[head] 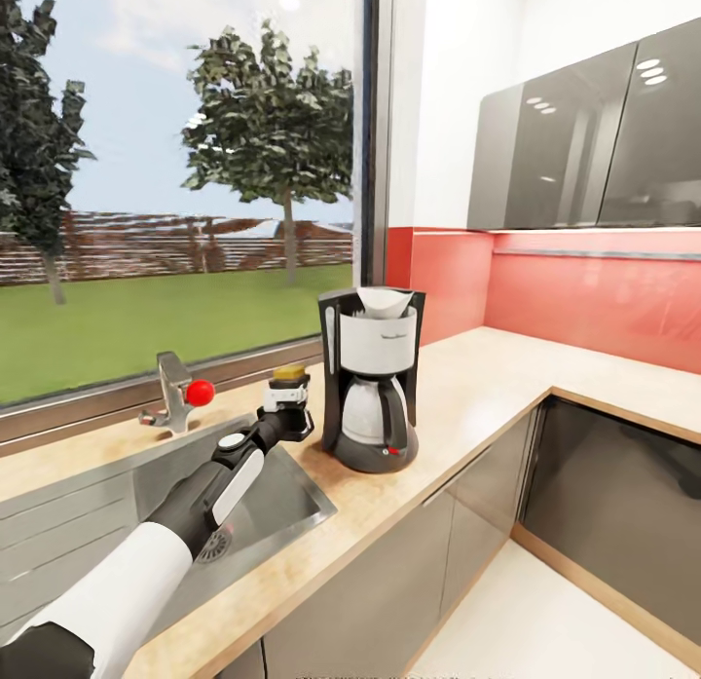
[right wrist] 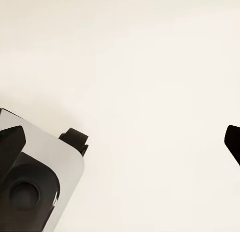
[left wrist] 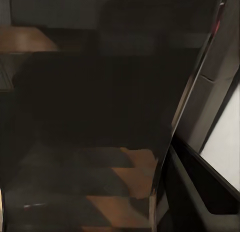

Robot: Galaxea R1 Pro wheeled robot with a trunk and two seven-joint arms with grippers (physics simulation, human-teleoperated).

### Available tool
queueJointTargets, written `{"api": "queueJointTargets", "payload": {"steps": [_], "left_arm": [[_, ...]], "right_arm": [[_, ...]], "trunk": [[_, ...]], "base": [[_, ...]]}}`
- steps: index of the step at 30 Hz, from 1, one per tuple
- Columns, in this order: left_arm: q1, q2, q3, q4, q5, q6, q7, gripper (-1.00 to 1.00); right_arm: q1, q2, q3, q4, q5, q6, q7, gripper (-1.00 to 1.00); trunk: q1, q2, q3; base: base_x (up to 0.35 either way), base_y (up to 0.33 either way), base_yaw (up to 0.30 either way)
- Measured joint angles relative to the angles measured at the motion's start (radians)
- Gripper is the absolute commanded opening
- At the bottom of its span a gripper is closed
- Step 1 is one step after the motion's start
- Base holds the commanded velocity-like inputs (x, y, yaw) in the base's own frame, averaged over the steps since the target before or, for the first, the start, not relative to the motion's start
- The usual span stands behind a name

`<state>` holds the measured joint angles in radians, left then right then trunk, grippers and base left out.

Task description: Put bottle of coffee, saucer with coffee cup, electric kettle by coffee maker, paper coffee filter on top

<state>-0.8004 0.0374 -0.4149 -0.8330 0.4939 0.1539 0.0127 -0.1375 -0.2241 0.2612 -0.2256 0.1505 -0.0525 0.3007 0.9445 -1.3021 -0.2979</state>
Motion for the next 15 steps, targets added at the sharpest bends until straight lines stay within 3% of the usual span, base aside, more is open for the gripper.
{"api": "queueJointTargets", "payload": {"steps": [15], "left_arm": [[0.000, 0.000, 0.000, -0.001, 0.000, -0.001, 0.001, -1.00]], "right_arm": [[0.000, 0.000, 0.000, 0.000, 0.000, 0.000, 0.000, 1.00]], "trunk": [[0.000, 0.000, -0.024]], "base": [[0.000, 0.000, 0.000]]}}
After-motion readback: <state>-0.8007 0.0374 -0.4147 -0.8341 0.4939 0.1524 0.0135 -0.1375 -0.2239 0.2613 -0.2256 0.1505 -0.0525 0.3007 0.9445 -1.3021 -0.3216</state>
